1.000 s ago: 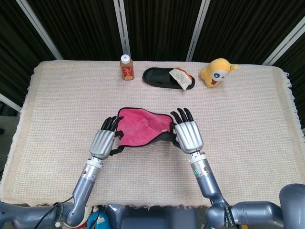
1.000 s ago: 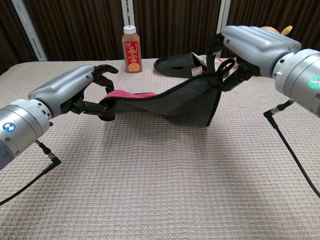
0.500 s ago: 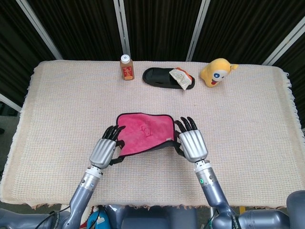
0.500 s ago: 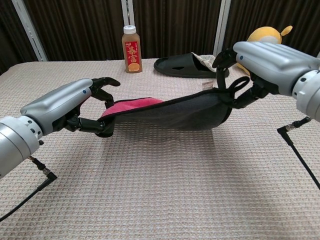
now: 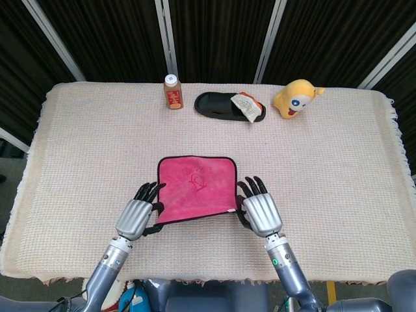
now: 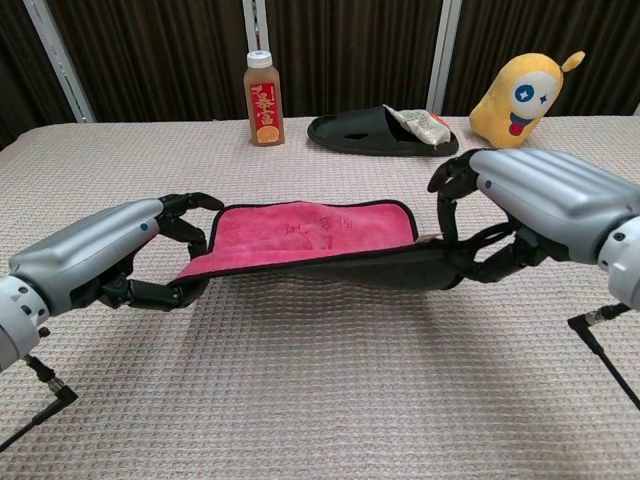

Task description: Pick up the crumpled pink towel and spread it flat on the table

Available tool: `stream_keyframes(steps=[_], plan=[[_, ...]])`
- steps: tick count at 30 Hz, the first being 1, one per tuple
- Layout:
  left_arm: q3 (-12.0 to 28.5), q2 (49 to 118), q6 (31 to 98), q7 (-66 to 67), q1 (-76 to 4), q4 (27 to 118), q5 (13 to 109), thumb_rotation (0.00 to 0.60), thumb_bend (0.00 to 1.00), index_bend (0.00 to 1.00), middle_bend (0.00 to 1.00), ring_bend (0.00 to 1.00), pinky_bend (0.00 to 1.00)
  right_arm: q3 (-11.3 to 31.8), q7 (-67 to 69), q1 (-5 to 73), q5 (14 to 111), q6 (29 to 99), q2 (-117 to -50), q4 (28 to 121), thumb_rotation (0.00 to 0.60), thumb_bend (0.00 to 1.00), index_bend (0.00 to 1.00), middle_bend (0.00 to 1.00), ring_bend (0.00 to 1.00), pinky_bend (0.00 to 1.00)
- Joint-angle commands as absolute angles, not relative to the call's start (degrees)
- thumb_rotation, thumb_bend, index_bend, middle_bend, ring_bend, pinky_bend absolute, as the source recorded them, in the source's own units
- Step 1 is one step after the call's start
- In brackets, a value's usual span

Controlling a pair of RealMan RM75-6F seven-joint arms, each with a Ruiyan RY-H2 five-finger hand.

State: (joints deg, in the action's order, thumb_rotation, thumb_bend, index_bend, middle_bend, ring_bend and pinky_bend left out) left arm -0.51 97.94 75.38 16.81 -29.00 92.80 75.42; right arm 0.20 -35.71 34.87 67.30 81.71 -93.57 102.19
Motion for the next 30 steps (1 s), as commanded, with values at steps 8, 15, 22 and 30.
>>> stream_keyframes(steps=[8, 15, 22, 30], plan=[[-1.4, 98.9, 73.4, 16.7, -27.7, 92.6, 76.1, 0.600, 0.54, 0.60, 0.07, 0.00, 0.00, -0.5, -35.0, 32.8, 69.0, 79.9, -94.5, 100.7, 0.600, 0.57, 0.65, 0.23, 0.12, 0.11], [-1.5, 100.2, 72.3, 17.4, -26.9, 91.8, 76.6, 0.600, 0.54, 0.60, 0.07, 0.00, 0.00, -0.7, -34.3, 31.3, 70.4, 78.5, -95.2, 99.6, 0.600, 0.57, 0.65, 0.23, 0.12, 0.11], [-1.4, 100.5, 70.8, 17.8, -26.5, 91.4, 76.5, 0.600, 0.54, 0.60, 0.07, 0.00, 0.00, -1.1, -34.6, 30.3, 71.4, 77.1, -95.9, 98.6, 0.600, 0.57, 0.65, 0.23, 0.12, 0.11], [-2.0, 100.0, 68.9, 18.5, -26.3, 91.9, 76.7, 0.600, 0.53, 0.58, 0.06, 0.00, 0.00, -1.1, -35.8, 29.3, 71.9, 75.8, -96.0, 98.4, 0.600, 0.57, 0.65, 0.23, 0.12, 0.11]])
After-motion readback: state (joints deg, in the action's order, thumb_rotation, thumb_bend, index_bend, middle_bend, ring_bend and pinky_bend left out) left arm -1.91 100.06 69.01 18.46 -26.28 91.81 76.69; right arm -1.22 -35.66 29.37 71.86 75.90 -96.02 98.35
